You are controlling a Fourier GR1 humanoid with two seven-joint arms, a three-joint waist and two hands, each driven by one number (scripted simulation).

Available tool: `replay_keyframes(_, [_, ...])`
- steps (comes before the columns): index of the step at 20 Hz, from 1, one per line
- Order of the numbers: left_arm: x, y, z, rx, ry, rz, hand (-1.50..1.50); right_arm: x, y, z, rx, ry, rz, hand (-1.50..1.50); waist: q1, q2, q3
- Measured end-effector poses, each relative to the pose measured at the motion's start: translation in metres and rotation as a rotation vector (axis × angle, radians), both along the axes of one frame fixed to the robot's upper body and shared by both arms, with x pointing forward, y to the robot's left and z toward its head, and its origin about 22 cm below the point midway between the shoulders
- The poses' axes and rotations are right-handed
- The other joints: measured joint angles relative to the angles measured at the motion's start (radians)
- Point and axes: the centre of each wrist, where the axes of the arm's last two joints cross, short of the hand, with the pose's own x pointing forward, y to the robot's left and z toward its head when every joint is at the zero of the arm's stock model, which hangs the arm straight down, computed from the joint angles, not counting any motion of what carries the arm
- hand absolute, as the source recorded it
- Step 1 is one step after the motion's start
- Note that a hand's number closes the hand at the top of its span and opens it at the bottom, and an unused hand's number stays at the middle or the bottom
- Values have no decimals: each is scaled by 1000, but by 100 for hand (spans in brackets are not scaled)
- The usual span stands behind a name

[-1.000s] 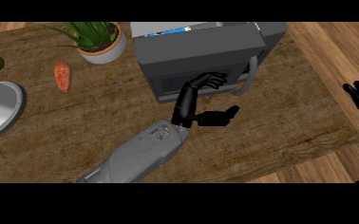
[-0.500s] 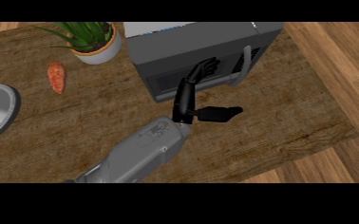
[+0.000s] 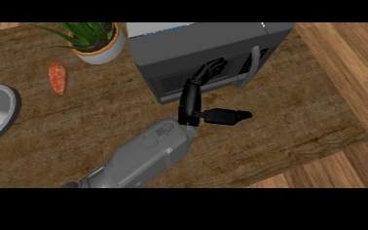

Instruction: Pick up the milk, place it into the microwave and close the microwave

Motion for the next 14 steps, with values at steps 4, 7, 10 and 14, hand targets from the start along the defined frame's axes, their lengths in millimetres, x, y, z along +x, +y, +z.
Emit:
replay_keyframes(4, [1, -1, 0, -7, -8, 0, -150, 4, 1, 4, -8, -9, -4, 150, 3, 4, 1])
replay_keyframes(7, [1, -1, 0, -12, -11, 4, -150, 7, 0, 8, -10, -19, -8, 150, 1, 4, 2])
replay_keyframes(10, [1, -3, 1, -16, -19, -8, -150, 12, 5, -12, 108, 35, 47, -150, 9, 10, 5])
replay_keyframes(14, [1, -4, 2, -23, -32, -16, -150, 19, 12, -35, 237, 121, 114, -150, 13, 16, 6])
